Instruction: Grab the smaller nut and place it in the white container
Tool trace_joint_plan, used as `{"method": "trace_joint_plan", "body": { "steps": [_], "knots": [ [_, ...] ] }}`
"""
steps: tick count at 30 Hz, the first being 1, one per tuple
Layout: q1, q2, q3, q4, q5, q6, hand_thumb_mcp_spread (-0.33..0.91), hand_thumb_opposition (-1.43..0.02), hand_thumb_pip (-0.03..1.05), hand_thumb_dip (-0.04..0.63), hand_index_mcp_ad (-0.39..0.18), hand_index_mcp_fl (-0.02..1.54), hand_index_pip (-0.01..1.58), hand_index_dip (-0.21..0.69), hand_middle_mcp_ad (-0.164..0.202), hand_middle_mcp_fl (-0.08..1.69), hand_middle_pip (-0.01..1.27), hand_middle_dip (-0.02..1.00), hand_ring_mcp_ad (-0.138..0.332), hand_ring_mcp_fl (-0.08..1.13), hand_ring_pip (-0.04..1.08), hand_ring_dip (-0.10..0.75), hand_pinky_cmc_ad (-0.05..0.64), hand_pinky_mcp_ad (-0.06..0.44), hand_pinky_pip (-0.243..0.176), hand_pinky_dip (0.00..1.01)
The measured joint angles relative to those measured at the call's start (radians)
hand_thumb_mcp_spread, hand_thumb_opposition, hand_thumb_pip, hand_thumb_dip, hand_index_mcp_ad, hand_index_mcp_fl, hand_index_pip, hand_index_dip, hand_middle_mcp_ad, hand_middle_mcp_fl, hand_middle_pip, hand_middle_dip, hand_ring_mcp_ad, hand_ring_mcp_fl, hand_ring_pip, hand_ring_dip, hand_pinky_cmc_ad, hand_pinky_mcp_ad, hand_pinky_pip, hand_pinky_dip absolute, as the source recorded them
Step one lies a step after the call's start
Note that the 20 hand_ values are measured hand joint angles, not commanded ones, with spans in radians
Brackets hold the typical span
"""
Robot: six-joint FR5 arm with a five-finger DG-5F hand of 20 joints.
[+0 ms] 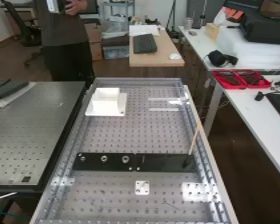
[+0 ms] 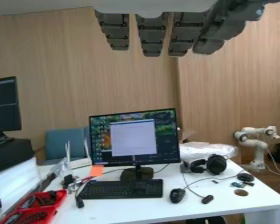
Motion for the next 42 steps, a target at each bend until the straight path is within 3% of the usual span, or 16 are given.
{"method": "trace_joint_plan", "body": {
  "steps": [4, 5, 7, 8, 11, 13, 16, 19, 23, 27, 42],
  "knots": [
    [0.000, -0.002, 0.003, -0.003, -0.001, 0.000, 0.00, 0.00, 0.01, -0.007, -0.052, 0.00, 0.00, 0.016, 0.059, -0.01, 0.02, 0.03, 0.070, 0.00, 0.02, 0.014, 0.047, 0.047, -0.010, 0.02],
    [0.000, -0.002, 0.004, -0.004, -0.002, -0.002, 0.01, -0.02, 0.05, -0.010, -0.052, 0.00, 0.00, 0.019, 0.058, -0.01, 0.02, 0.03, 0.070, 0.00, 0.02, 0.014, 0.047, 0.049, -0.010, 0.02],
    [0.000, -0.003, 0.004, -0.004, -0.003, -0.001, 0.11, -0.16, 0.26, 0.009, -0.056, 0.00, 0.01, 0.049, 0.061, -0.01, 0.06, 0.04, 0.072, 0.00, 0.03, 0.019, 0.061, 0.066, -0.009, 0.05],
    [0.001, -0.004, 0.004, -0.004, -0.004, 0.003, 0.16, -0.23, 0.32, 0.019, -0.058, 0.00, 0.02, 0.063, 0.061, -0.01, 0.08, 0.06, 0.075, 0.00, 0.03, 0.023, 0.084, 0.089, -0.012, 0.06],
    [0.001, -0.007, 0.003, -0.003, -0.006, 0.008, 0.19, -0.44, 0.31, 0.016, -0.084, 0.00, 0.04, 0.110, 0.058, -0.01, 0.10, 0.11, 0.094, 0.00, 0.06, 0.042, 0.182, 0.183, -0.028, 0.13],
    [0.001, -0.007, 0.001, -0.001, -0.006, 0.008, 0.19, -0.54, 0.33, 0.014, -0.091, 0.01, 0.05, 0.140, 0.058, -0.01, 0.12, 0.14, 0.133, 0.00, 0.07, 0.056, 0.267, 0.250, -0.028, 0.15],
    [0.002, -0.005, -0.001, 0.001, -0.005, 0.008, 0.20, -0.62, 0.36, 0.014, -0.098, 0.01, 0.05, 0.155, 0.058, -0.01, 0.14, 0.16, 0.168, 0.00, 0.09, 0.072, 0.328, 0.291, -0.040, 0.17],
    [0.002, -0.002, -0.003, 0.000, -0.004, 0.006, 0.20, -0.66, 0.37, 0.017, -0.094, 0.02, 0.06, 0.171, 0.058, -0.01, 0.13, 0.17, 0.173, 0.00, 0.09, 0.075, 0.368, 0.328, -0.058, 0.20],
    [0.001, 0.000, -0.005, -0.001, -0.002, 0.006, 0.20, -0.70, 0.38, 0.014, -0.098, 0.02, 0.07, 0.187, 0.091, -0.01, 0.14, 0.19, 0.202, 0.00, 0.10, 0.086, 0.396, 0.340, -0.063, 0.21],
    [0.000, 0.001, -0.006, -0.002, -0.003, 0.007, 0.19, -0.71, 0.38, 0.014, -0.098, 0.02, 0.07, 0.201, 0.093, -0.01, 0.14, 0.19, 0.202, 0.00, 0.10, 0.086, 0.429, 0.344, -0.075, 0.21],
    [0.002, 0.003, -0.005, -0.003, -0.013, 0.004, 0.18, -0.73, 0.39, 0.012, -0.098, 0.02, 0.07, 0.201, 0.089, -0.01, 0.16, 0.20, 0.199, 0.00, 0.11, 0.091, 0.445, 0.347, -0.091, 0.21]
  ]
}}
